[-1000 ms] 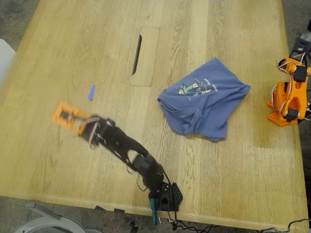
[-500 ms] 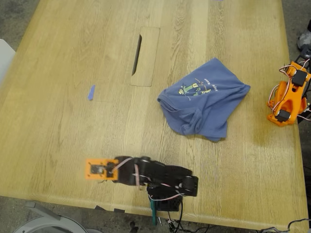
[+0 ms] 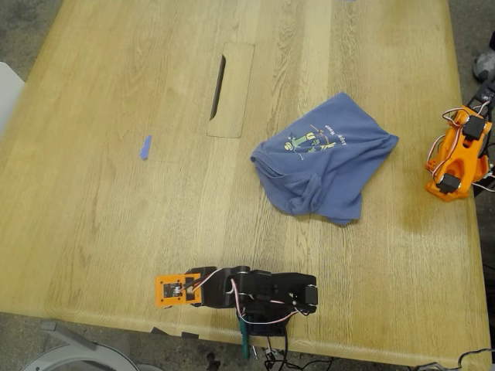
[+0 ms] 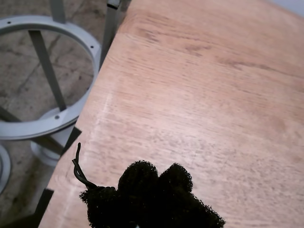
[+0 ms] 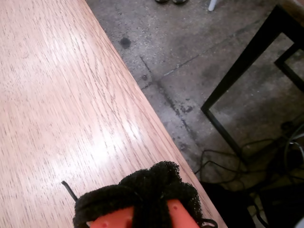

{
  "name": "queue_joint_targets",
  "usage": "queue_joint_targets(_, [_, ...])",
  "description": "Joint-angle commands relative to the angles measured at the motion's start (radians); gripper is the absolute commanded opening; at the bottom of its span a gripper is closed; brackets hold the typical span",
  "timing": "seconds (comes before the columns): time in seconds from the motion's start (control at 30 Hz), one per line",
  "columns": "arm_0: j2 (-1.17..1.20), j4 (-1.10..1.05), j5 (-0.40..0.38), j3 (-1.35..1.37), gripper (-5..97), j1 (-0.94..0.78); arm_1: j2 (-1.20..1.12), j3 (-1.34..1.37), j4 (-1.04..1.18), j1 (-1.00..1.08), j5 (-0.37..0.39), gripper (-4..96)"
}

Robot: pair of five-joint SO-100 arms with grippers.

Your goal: Fold a T-shirt

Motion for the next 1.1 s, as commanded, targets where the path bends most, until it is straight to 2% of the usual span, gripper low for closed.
queue_joint_targets(0.0, [0.114,-0.156,0.005,0.046,0,-0.012,0.009,0.038,-0.026,0.009,-0.006,0.1])
queue_joint_targets(0.23, [0.112,-0.118,0.034,0.163,0,-0.021,0.009,0.123,-0.089,0.014,-0.005,0.1])
queue_joint_targets(0.6, [0.114,0.135,-0.015,0.163,0,-0.012,0.009,0.147,0.021,0.005,0.0,0.1])
queue_joint_targets(1.07, [0.114,0.193,-0.012,0.161,0,0.008,0.009,0.149,0.008,0.092,0.002,0.1])
